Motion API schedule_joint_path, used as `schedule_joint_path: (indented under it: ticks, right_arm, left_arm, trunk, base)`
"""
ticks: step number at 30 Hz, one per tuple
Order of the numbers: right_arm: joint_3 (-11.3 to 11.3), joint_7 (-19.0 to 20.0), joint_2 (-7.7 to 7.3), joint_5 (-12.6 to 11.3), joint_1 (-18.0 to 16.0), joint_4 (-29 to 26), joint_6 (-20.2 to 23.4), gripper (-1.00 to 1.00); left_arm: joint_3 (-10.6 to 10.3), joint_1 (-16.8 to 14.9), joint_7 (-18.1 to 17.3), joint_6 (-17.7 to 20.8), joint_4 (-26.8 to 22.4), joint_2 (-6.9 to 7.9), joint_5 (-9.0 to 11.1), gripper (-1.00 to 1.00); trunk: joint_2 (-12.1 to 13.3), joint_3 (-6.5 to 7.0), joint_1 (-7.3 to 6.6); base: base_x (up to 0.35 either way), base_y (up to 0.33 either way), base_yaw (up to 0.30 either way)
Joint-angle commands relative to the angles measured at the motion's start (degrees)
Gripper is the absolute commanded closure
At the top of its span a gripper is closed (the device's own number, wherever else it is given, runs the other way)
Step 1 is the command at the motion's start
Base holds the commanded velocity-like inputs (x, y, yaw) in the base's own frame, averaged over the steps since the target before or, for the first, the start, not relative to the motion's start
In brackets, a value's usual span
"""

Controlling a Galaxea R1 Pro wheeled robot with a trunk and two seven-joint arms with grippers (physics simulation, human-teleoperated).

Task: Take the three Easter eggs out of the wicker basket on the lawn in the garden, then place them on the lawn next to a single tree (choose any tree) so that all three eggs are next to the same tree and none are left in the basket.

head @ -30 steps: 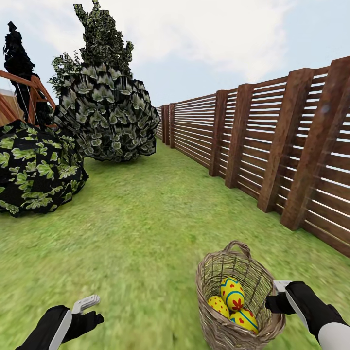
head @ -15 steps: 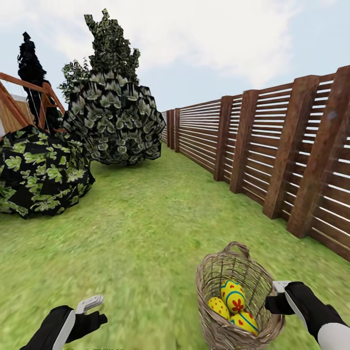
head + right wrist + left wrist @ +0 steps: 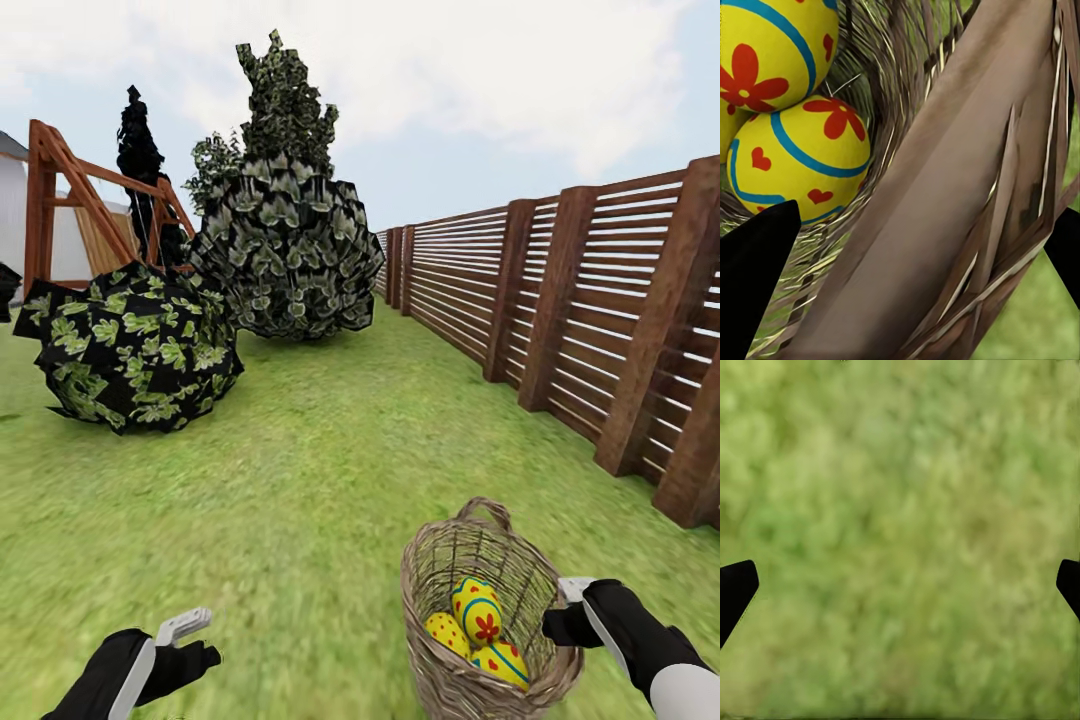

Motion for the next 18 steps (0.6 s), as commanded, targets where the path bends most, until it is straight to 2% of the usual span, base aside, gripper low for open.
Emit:
schedule_joint_path:
  ticks: [1, 7, 18]
  right_arm:
    - [0.0, 0.4, -0.02, 0.1, 0.0, -0.1, 0.3, 1.0]
    - [0.0, 0.3, 1.03, 0.1, 0.0, -0.1, 0.3, 1.0]
    - [-0.2, 0.2, 1.04, -0.1, 0.0, -0.1, 0.3, 1.0]
  left_arm:
    - [0.1, 0.0, -0.2, 0.3, 0.0, -0.08, 0.0, -1.0]
    - [0.1, 0.0, -0.2, 0.3, 0.0, -0.47, -0.2, -1.0]
    - [0.2, 0.0, -0.3, 0.3, -0.1, -0.1, -0.2, -1.0]
  trunk:
    - [0.4, 0.12, -0.24]
    - [2.8, 1.2, -1.56]
    - [7.2, 3.17, -3.97]
  base:
    - [0.0, 0.0, 0.289]
    - [0.0, 0.0, 0.289]
    - [0.0, 0.0, 0.289]
